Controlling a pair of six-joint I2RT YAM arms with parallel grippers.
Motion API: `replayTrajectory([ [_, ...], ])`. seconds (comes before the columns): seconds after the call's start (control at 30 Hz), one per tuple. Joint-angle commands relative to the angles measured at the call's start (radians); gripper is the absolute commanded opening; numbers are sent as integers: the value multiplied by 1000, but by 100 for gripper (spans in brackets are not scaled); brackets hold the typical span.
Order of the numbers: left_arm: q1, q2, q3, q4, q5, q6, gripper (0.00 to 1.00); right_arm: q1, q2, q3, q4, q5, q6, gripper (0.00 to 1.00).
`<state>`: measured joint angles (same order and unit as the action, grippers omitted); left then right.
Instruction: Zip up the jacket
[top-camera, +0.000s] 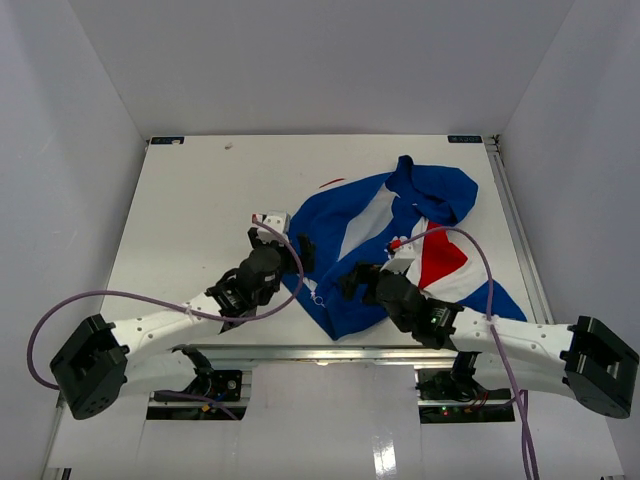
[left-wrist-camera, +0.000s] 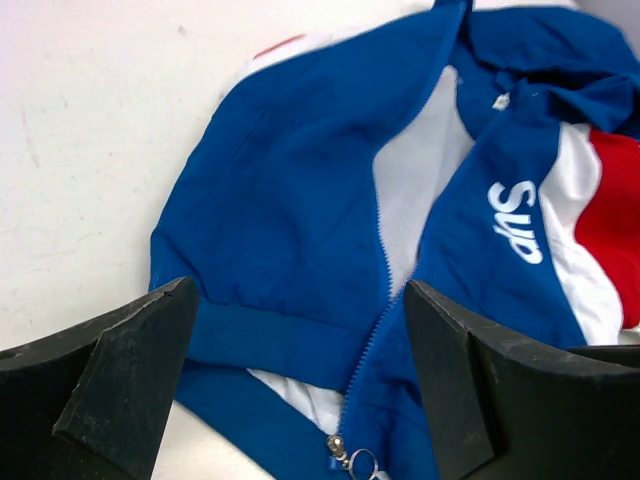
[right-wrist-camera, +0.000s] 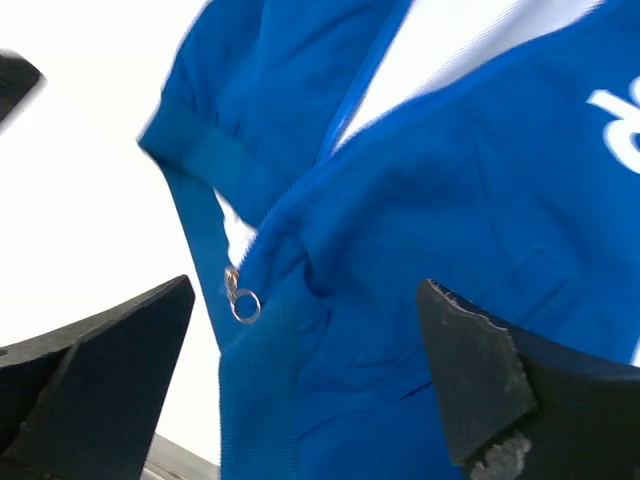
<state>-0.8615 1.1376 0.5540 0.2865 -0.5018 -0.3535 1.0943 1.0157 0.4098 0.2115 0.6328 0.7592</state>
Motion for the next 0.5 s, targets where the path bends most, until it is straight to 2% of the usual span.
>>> replayTrajectory([
  [0.0,124,71,29,-135,165,-114,94,-3,-72,-78,-97,183,203,93],
  [0.17,237,199,89,-178,153,-127,93,-39,-66,-165,-106,226,328,92],
  [0.33,284,303,111,-140,227,-106,92,-79,-8,-172,-109,216,389,93],
  [0.43,292,364,117,-107,236,-94,80,-93,49,-139,-107,218,376,93],
  [0.47,299,379,107,-82,259,-92,66,-100,69,-129,-91,222,342,96],
])
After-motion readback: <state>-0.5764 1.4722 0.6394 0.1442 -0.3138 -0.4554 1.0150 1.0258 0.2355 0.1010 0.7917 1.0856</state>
